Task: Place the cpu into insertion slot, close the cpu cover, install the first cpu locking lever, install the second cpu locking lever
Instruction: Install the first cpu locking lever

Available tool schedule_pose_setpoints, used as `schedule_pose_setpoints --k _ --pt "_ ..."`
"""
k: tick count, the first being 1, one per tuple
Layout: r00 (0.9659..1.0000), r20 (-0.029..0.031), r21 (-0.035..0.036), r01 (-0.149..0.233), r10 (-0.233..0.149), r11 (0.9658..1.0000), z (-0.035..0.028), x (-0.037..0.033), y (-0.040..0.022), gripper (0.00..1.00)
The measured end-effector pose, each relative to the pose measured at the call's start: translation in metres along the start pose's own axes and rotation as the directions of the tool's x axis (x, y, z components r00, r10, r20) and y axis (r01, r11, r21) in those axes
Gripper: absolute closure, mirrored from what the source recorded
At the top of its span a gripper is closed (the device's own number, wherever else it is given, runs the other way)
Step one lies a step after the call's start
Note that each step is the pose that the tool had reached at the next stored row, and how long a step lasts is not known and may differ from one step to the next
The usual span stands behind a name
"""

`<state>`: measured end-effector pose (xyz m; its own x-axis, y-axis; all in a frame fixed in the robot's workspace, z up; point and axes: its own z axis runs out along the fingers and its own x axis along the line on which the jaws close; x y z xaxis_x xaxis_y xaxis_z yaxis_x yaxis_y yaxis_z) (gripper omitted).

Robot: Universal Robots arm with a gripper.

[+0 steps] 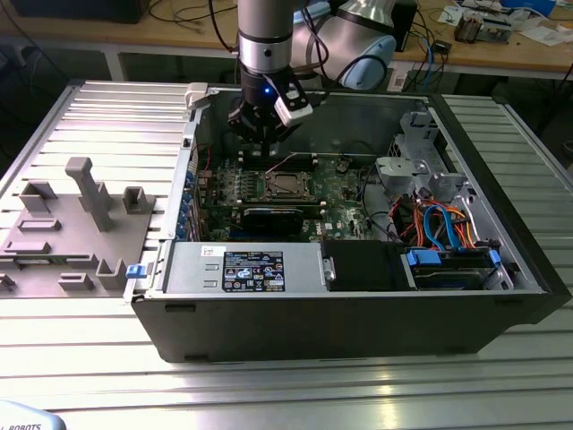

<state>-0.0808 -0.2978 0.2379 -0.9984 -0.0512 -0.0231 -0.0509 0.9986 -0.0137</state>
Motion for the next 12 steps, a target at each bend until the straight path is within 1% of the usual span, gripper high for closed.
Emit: schedule_pose_setpoints --k 12 --pt "1.0 0.0 0.0 0.0 0.0 1.0 0.0059 0.0001 0.0001 0.89"
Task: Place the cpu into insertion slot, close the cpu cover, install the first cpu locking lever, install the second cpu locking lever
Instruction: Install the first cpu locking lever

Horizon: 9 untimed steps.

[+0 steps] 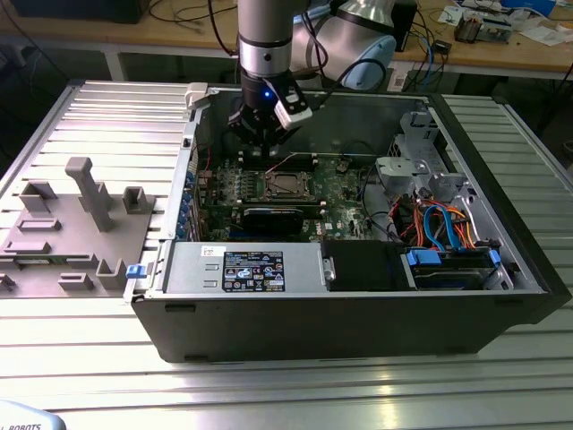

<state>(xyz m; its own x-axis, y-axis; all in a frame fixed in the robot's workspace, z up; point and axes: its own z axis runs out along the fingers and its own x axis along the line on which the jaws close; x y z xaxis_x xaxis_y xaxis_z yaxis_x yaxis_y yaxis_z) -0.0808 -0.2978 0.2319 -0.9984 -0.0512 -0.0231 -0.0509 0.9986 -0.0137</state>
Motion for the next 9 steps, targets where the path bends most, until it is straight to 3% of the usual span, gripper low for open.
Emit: schedule_pose_setpoints --k 9 --pt "1.0 0.0 0.0 0.0 0.0 1.0 0.0034 0.0001 0.0 0.89"
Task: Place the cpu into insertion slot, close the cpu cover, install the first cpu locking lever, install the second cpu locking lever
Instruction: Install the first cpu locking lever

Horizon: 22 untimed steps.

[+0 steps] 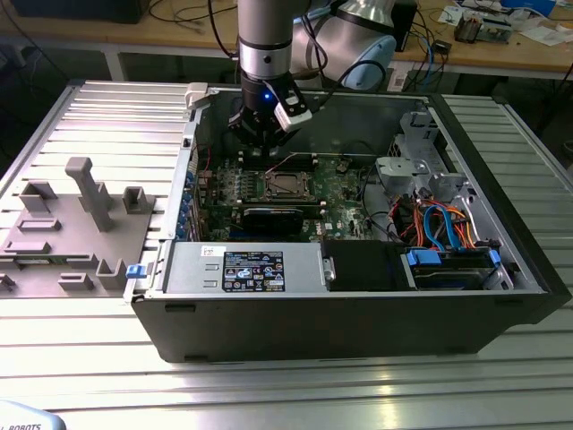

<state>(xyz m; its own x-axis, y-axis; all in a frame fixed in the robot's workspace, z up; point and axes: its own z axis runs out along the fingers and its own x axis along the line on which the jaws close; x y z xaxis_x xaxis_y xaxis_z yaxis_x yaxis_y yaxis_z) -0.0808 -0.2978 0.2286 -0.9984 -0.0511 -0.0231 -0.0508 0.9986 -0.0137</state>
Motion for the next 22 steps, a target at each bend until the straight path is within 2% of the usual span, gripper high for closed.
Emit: schedule_pose_setpoints --k 22 --pt "1.0 0.0 0.0 0.0 0.0 1.0 0.0077 0.0002 0.0001 0.89"
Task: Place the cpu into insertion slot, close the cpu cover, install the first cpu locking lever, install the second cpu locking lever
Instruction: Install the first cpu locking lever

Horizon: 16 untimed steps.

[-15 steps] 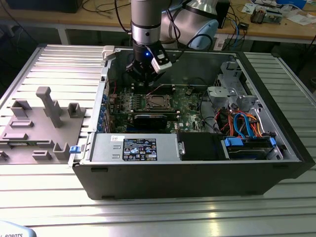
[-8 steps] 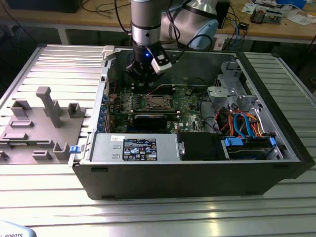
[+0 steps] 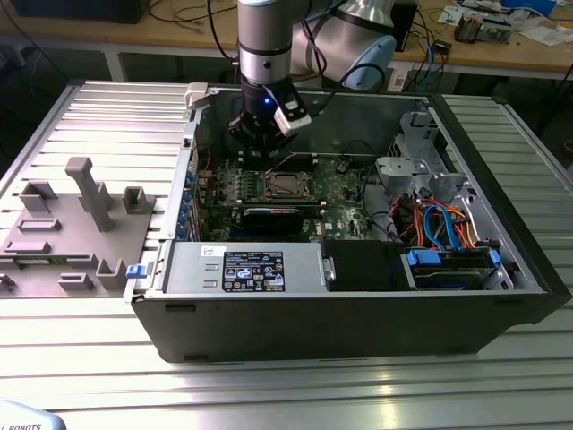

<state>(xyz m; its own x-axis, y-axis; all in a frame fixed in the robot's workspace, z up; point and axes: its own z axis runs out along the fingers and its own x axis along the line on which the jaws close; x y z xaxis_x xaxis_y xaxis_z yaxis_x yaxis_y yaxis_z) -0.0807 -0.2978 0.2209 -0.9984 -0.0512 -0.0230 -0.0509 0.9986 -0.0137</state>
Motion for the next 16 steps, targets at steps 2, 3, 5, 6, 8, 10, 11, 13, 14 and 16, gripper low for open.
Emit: schedule_pose_setpoints --k 2,3,5,6,8,10,11,13,14,16 --pt "1.0 0.0 0.0 0.0 0.0 1.0 0.0006 0.0 0.0 0.89" --pt "1.0 0.0001 0.0 0.0 0.0 1.0 0.0011 0.0 0.0 0.89" --pt "1.0 0.0 0.0 0.0 0.0 1.0 0.0022 0.0 0.0001 0.89" --pt "1.0 0.0001 0.0 0.0 0.0 1.0 0.0032 -0.0001 0.0003 0.89" --pt "1.0 -0.0001 0.0001 0.0 0.0 1.0 0.0043 -0.0003 0.0007 0.89" --pt "1.0 0.0001 -0.0001 0.0 0.0 1.0 0.0057 -0.0024 0.0023 0.89" --pt "1.0 0.0 0.0 0.0 0.0 1.0 0.006 -0.0034 0.0031 0.89" --pt "1.0 0.0 0.0 0.0 0.0 1.0 0.0067 -0.0053 0.0043 0.89" --pt "1.0 0.0 0.0001 0.0 0.0 1.0 0.0073 -0.0067 0.0048 0.89" --pt "1.0 0.0001 0.0 0.0 0.0 1.0 0.0082 -0.0093 0.005 0.89"
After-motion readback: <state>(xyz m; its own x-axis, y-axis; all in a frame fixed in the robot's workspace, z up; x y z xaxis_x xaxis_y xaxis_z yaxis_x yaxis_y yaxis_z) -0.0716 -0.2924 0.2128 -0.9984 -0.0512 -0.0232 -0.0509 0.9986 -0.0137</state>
